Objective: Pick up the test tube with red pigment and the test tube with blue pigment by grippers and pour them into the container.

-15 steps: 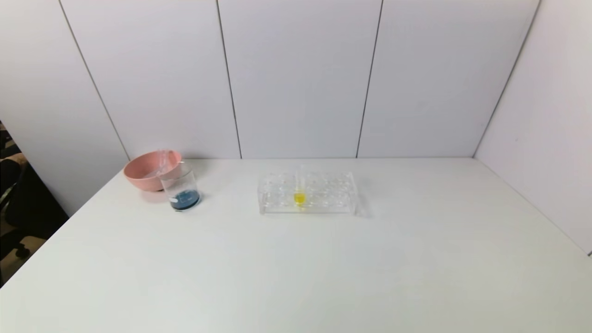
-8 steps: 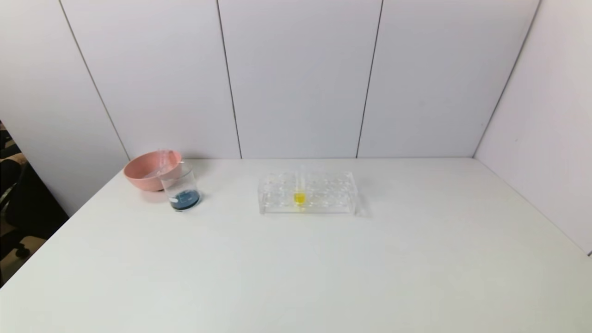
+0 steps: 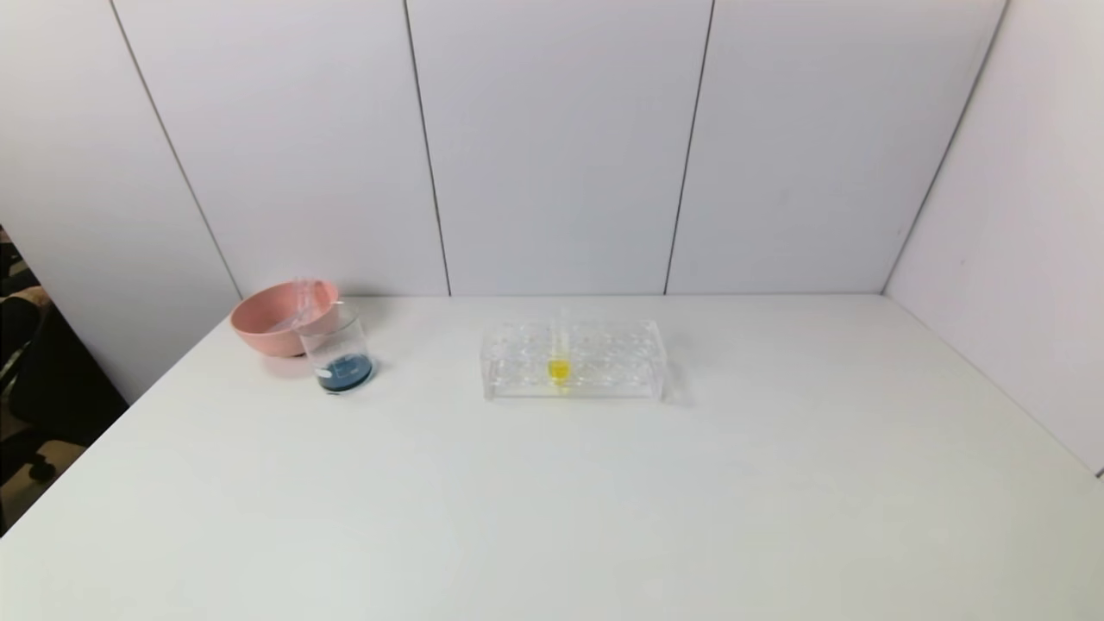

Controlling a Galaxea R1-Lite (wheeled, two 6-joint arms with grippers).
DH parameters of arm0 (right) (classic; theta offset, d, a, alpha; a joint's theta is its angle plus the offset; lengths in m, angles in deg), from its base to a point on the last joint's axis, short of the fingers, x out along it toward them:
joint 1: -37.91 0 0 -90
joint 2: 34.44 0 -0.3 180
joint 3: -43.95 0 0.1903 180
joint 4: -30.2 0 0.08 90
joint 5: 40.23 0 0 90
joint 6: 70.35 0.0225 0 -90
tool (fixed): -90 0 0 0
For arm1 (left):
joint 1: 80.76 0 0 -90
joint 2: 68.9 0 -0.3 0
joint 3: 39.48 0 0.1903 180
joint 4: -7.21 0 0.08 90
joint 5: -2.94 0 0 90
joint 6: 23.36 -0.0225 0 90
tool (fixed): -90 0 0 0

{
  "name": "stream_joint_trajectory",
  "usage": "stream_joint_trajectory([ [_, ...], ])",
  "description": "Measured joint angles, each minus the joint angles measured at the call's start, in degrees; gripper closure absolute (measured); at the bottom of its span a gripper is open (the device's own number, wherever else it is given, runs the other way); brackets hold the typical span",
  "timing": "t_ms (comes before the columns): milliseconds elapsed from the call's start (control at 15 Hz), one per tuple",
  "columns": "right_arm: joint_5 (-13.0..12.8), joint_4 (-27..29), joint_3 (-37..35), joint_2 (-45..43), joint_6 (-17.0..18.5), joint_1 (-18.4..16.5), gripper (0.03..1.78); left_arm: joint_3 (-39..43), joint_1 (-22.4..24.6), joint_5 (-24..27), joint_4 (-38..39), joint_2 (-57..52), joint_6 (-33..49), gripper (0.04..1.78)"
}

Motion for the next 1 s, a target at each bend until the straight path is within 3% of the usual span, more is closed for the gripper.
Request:
stream_joint_trajectory([
  [1000, 0.05, 0.00, 0.00, 0.00, -0.07, 0.00, 0.04, 0.67, -0.06, 0.33, 0.38, -0.02, -2.97, 0.05],
])
